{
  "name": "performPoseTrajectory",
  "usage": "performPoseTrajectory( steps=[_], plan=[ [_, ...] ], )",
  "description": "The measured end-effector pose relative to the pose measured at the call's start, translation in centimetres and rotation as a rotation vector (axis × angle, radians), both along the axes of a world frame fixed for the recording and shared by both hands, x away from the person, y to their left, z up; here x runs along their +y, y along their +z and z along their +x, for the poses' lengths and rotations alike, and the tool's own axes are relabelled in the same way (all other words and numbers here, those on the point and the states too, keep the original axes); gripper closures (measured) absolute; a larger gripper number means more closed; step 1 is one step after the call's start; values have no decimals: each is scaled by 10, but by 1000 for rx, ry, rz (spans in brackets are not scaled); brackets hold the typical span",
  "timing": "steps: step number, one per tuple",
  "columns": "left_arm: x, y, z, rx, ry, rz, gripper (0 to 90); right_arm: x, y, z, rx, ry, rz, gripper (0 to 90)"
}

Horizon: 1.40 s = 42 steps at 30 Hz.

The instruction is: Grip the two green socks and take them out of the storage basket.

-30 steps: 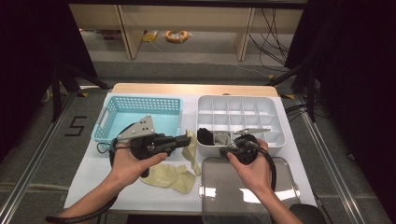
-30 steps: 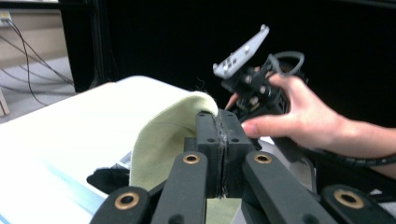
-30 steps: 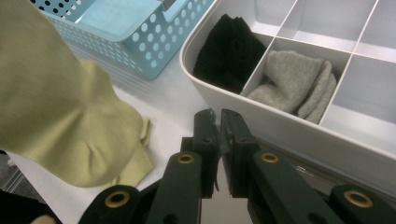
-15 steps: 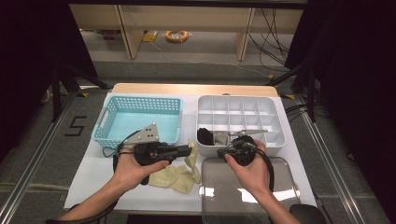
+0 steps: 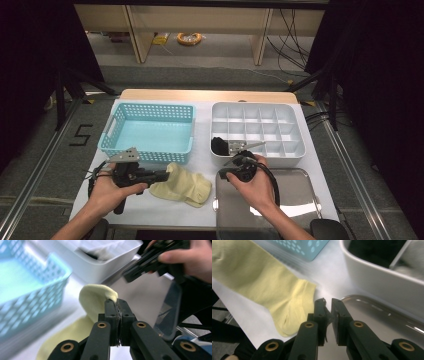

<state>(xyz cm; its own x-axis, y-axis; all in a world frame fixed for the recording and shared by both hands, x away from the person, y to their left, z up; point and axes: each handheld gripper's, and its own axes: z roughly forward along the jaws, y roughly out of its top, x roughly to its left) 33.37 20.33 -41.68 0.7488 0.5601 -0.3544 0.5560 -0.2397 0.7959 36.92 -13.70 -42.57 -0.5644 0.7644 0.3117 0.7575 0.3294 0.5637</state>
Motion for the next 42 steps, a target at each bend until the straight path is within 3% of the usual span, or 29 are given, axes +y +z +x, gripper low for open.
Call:
performPoseTrajectory(
  steps=[3,4,5,13,20,26,32,35,39,42],
  plan=[
    [8,-8,0,47,26,30,875,8,-5,3,53,10,-13,824],
    [10,-10,1,78,27,48,872,9,-8,5,46,26,-13,822],
    [11,-13,3,94,30,55,869,12,-9,4,84,9,-12,819],
    [24,-24,15,189,86,138,748,20,-18,4,119,44,-10,786],
    [43,-18,12,190,122,155,586,22,-19,5,131,56,13,757],
    [45,-28,23,213,164,158,558,28,-21,5,130,65,5,733],
    [36,-45,41,267,133,261,581,37,-27,8,142,83,10,710],
    [31,-49,44,279,103,280,635,42,-30,10,162,87,22,715],
    [26,-52,47,270,51,377,722,47,-34,10,179,91,-5,809],
    [23,-53,46,262,55,377,789,48,-33,7,152,104,-4,848]
  ],
)
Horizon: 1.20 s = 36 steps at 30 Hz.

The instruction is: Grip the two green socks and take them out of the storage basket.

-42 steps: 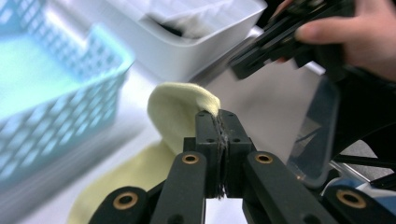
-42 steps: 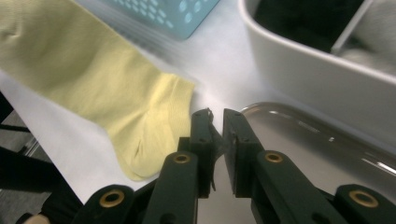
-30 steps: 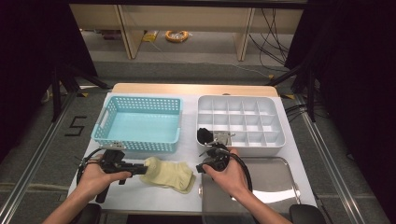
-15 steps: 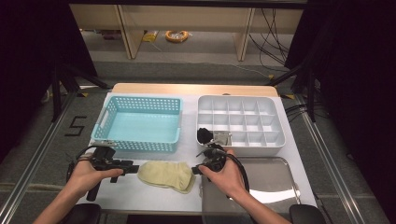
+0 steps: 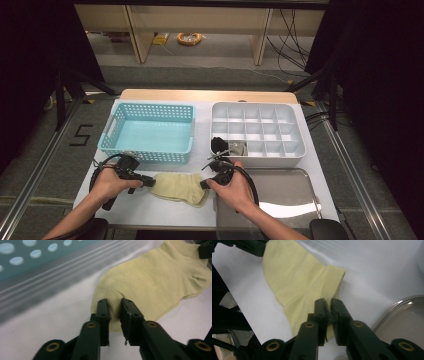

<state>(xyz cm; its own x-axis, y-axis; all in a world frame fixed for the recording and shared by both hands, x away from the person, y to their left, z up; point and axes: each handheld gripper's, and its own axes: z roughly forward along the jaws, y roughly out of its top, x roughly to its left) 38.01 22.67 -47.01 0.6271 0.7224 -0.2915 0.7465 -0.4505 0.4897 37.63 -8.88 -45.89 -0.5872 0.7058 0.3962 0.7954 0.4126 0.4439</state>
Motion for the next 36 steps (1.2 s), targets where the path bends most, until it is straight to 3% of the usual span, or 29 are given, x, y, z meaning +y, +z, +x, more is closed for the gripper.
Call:
performPoseTrajectory(
  steps=[7,12,15,16,17,18,20,22,24,30,33,34,35,36],
  plan=[
    [0,1,-2,-11,-15,30,887,0,9,-8,0,22,-14,853],
    [2,5,-4,-27,-11,29,889,0,8,-12,-7,48,-13,850],
    [2,3,-2,-27,-1,19,868,0,6,-12,6,32,-42,845],
    [3,2,-3,-35,7,30,849,-1,5,-11,-21,39,-48,839],
    [4,3,-3,-24,3,40,828,0,5,-11,-15,30,-62,833],
    [3,2,-4,-31,37,-1,798,0,4,-10,-17,30,-59,824],
    [4,5,-5,-56,79,-37,729,-1,4,-10,-43,32,-68,814],
    [8,8,-4,-66,82,-31,652,-2,4,-8,-56,37,-73,812],
    [8,7,-2,-61,96,-51,605,-3,4,-6,-51,37,-81,814],
    [0,3,0,-55,100,-83,555,-3,3,-6,-52,17,-99,807],
    [-1,5,-1,-68,96,-91,544,-6,7,-6,-86,27,-80,784],
    [-1,5,-2,-77,100,-116,537,-8,9,-6,-99,22,-75,773],
    [-3,5,-2,-86,121,-150,525,-8,12,-8,-79,-2,-71,761],
    [-3,6,-3,-91,124,-158,509,-11,13,-7,-103,3,-64,753]
  ],
)
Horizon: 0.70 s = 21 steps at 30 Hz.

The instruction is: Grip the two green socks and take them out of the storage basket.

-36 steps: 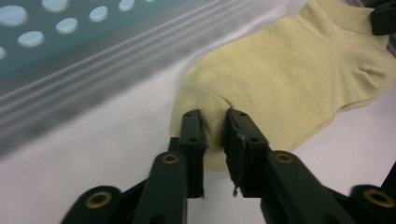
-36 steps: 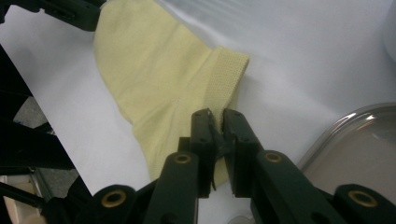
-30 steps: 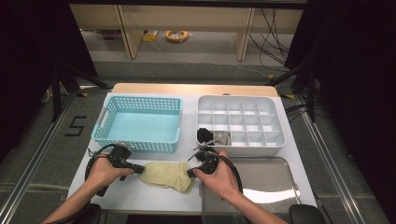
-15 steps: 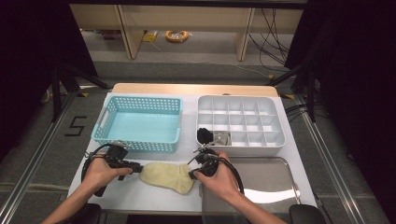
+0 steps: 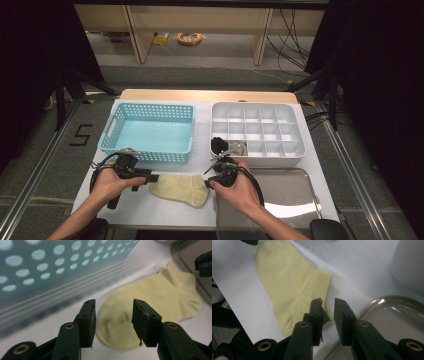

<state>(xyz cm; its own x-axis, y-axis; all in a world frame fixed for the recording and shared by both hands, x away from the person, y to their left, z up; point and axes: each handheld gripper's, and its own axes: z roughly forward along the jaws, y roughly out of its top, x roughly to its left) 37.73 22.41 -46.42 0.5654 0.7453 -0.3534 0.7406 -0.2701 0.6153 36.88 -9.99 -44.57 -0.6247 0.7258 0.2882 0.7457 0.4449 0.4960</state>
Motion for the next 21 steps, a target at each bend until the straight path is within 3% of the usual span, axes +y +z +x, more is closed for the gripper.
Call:
performPoseTrajectory(
  steps=[5,7,9,11,12,19,20,21],
  plan=[
    [0,0,-1,-47,44,-27,460,-10,1,0,-19,-20,23,723],
    [0,1,-1,-49,43,-27,462,-13,1,-1,-7,-25,41,719],
    [2,0,0,-51,23,-13,479,-16,2,-2,-29,-18,53,717],
    [0,-3,0,-61,56,-34,491,-19,3,-2,-43,-10,68,715],
    [1,-4,0,-63,46,-22,494,-20,4,-2,-57,-17,59,714],
    [-2,-6,-3,-84,65,-46,498,-28,10,-3,-79,-49,79,702],
    [-2,-7,-3,-84,70,-50,498,-28,11,-3,-80,-54,80,700],
    [0,-7,-3,-79,58,-39,497,-27,13,-6,-40,-81,85,699]
  ],
)
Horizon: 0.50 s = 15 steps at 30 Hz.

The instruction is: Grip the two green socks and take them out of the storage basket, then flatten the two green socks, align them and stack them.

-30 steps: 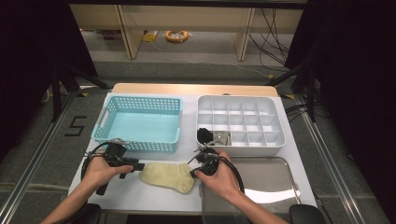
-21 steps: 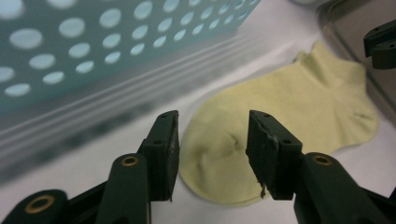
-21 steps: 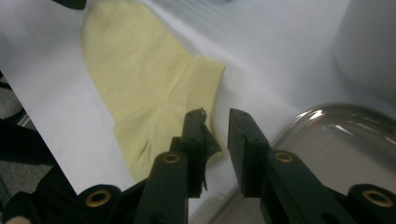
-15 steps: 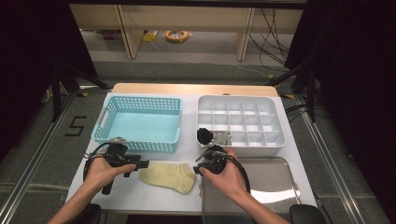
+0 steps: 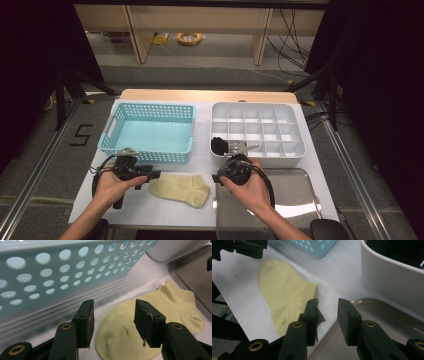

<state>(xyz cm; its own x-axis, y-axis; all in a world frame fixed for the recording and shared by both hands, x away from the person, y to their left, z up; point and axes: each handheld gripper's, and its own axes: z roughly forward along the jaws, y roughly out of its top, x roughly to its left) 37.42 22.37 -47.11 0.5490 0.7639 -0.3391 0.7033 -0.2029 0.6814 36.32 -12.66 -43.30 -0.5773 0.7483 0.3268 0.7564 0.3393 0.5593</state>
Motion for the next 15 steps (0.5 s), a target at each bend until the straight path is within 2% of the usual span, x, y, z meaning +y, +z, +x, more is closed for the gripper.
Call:
performPoseTrajectory(
  steps=[1,2,4,7,8,9,12,13,14,15],
  plan=[
    [-1,-1,0,0,12,-11,497,-2,-2,3,-38,18,-12,698],
    [-1,-1,-1,6,13,-14,497,-2,-2,3,-44,15,-12,697],
    [1,-3,-1,10,10,-6,495,-2,-1,2,-29,13,-9,696],
    [2,-4,-3,14,21,-4,497,-1,-1,2,-46,32,-6,695],
    [5,-4,-2,25,-7,17,498,0,-1,2,-41,33,-5,694],
    [3,-5,-3,24,18,0,499,0,-2,2,-35,30,-7,693],
    [3,-5,-3,31,16,6,499,0,-2,1,-34,38,-7,691],
    [5,-4,-3,36,-10,31,499,-1,-2,2,-41,46,-4,690],
    [5,-4,-3,39,-6,26,499,-2,-2,2,-43,41,-6,689],
    [3,-5,-4,43,20,0,499,-2,-2,2,-36,34,-3,689]
  ],
)
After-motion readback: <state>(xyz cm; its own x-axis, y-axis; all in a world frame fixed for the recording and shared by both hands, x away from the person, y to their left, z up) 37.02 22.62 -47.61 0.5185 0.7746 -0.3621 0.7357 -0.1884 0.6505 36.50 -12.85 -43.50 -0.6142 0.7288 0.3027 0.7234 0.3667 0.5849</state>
